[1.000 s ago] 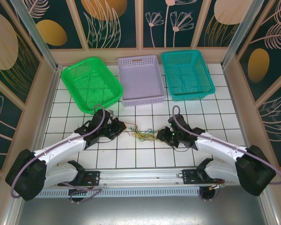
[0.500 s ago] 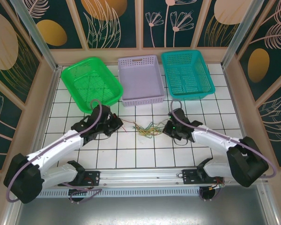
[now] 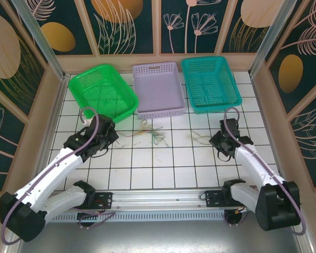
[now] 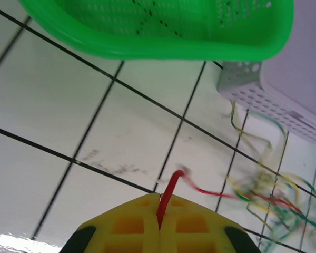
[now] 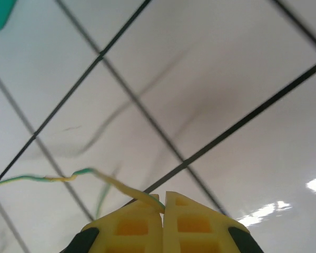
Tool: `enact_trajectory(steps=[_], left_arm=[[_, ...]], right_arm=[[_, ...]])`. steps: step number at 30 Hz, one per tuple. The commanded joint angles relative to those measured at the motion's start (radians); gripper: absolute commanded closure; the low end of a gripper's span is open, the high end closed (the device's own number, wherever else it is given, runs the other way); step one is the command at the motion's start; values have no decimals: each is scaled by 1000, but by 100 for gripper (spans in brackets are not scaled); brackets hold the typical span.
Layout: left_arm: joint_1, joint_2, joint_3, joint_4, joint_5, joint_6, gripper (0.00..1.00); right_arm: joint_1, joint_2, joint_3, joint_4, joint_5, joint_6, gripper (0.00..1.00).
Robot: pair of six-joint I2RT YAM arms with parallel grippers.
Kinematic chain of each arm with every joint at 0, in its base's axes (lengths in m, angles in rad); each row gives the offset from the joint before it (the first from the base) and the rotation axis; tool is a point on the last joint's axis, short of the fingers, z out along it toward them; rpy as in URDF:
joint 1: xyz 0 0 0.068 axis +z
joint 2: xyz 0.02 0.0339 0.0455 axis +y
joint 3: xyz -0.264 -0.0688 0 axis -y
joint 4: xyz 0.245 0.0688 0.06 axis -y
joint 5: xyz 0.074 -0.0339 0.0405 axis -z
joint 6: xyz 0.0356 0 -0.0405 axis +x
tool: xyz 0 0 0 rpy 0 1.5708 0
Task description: Untangle the cables
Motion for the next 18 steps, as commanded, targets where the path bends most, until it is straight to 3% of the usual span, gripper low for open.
enact_trajectory(steps=[1, 5, 10, 15, 16, 18], left_arm=[[6, 1, 34, -50, -49, 43, 100], [6, 2, 23, -17, -21, 47, 100], [6, 47, -75, 228, 285, 59, 100], [-16, 88, -147, 399, 467, -4, 99], [-27, 98, -151, 411, 481, -15, 93], [-56, 126, -148, 409, 493, -27, 67]], right_arm=[[-22, 20, 20, -55, 61, -32, 100], [-58, 41, 50, -36, 41, -44, 100], [-29, 29, 93, -26, 3, -70, 100], [78, -60, 134, -21, -13, -133, 100], [110, -76, 142, -23, -3, -148, 100], [164, -105, 163, -22, -2, -190, 100]])
